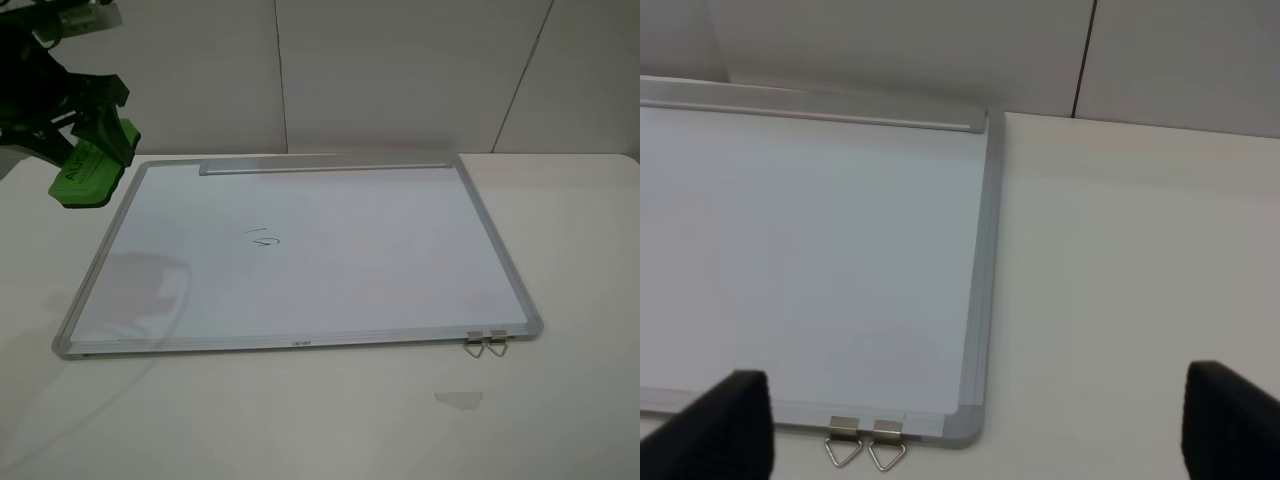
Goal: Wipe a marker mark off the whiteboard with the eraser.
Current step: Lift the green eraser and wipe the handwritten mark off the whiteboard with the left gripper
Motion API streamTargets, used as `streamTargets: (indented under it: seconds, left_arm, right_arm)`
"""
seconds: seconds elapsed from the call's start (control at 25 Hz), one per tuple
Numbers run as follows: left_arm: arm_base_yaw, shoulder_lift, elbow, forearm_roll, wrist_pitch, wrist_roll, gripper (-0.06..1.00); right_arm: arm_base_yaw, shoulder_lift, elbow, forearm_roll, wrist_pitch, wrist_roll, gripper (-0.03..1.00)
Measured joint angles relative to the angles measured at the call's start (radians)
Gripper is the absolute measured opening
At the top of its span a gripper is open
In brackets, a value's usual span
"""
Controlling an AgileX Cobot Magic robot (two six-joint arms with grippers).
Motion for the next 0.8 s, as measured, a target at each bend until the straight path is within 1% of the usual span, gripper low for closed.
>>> streamTargets:
  seconds: [0.28,0.36,0.56,0.68,0.8]
  left_arm:
    - [-0.157,0.204,-0.208,-0.002,0.045,0.018,0.60]
    - [-0.203,0.275,-0.283,0.013,0.071,0.018,0.60]
    - [-0.306,0.462,-0.459,0.086,0.157,0.018,0.60]
    - [-0.354,0.553,-0.552,0.102,0.194,0.017,0.60]
    - [-0.393,0.623,-0.606,0.104,0.201,0.017,0.60]
  right_arm:
    - [0.000,0.000,0.000,0.000,0.000,0.000,0.82]
    - [0.000,0.000,0.000,0.000,0.000,0.000,0.82]
    - [0.000,0.000,0.000,0.000,0.000,0.000,0.82]
    - [0.000,0.000,0.000,0.000,0.000,0.000,0.82]
    - [0.000,0.000,0.000,0.000,0.000,0.000,0.82]
